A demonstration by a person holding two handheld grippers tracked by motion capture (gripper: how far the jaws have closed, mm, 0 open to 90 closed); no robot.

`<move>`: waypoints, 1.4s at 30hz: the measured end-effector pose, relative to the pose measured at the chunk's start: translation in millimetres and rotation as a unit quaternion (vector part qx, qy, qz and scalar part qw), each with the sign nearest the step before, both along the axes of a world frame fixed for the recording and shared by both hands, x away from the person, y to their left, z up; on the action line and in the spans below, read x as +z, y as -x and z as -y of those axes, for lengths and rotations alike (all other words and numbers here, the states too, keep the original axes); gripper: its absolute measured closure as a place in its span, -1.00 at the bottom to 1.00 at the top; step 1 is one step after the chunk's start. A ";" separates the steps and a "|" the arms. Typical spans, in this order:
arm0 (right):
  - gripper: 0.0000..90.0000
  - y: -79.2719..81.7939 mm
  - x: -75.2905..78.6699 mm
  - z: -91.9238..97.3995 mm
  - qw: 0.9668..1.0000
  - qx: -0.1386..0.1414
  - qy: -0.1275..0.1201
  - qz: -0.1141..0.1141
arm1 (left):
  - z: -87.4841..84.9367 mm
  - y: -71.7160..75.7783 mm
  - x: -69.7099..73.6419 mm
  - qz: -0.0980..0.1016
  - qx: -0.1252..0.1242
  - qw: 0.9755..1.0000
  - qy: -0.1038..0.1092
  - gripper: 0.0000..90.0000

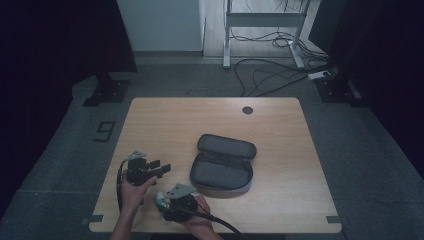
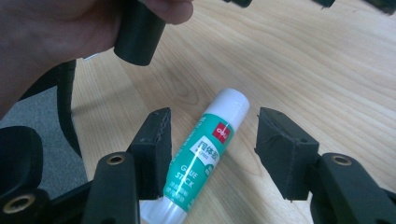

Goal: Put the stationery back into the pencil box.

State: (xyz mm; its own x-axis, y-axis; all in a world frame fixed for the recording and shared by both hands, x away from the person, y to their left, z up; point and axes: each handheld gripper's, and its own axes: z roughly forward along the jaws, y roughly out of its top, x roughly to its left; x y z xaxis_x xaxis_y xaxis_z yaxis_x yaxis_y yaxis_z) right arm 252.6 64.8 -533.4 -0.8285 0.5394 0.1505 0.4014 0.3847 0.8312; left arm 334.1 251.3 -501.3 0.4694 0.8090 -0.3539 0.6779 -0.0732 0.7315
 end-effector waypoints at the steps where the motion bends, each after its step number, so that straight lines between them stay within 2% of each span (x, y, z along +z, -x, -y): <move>1: -0.01 -0.3 -1.1 -1.8 1.000 0.000 0.001 0.000 | 0.0 0.0 0.0 0.000 0.000 1.000 0.000 -0.11; 9: -0.01 -1.1 -9.6 -14.2 1.000 -0.003 0.022 0.002 | 0.4 0.0 -0.2 0.000 -0.002 1.000 0.000 -0.12; 18: 0.01 -0.9 -15.1 -17.5 0.999 -0.004 0.042 0.004 | 0.6 0.0 -0.1 -0.001 -0.004 1.000 -0.001 -0.12; 26: 0.14 -2.4 -17.6 -18.0 0.998 -0.013 0.056 0.006 | 0.6 -0.3 -0.7 -0.002 -0.005 1.000 -0.002 -0.12; 34: 0.42 -4.3 -17.6 -16.4 0.997 -0.016 0.069 0.009 | 0.9 -0.8 -1.7 -0.004 -0.005 1.000 -0.004 -0.12; 42: 0.44 -7.7 -15.8 -12.7 0.998 -0.003 0.068 -0.005 | 1.1 -0.8 -1.8 -0.004 -0.004 1.000 -0.006 -0.12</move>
State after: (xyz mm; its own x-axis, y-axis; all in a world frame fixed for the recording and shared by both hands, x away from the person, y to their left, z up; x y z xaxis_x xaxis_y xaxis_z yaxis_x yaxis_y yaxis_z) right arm 260.3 77.5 -549.2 -0.8239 0.5606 0.0827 0.4115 0.4915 0.7676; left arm 334.8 250.3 -503.1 0.4738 0.8091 -0.3477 0.6825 -0.0878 0.7256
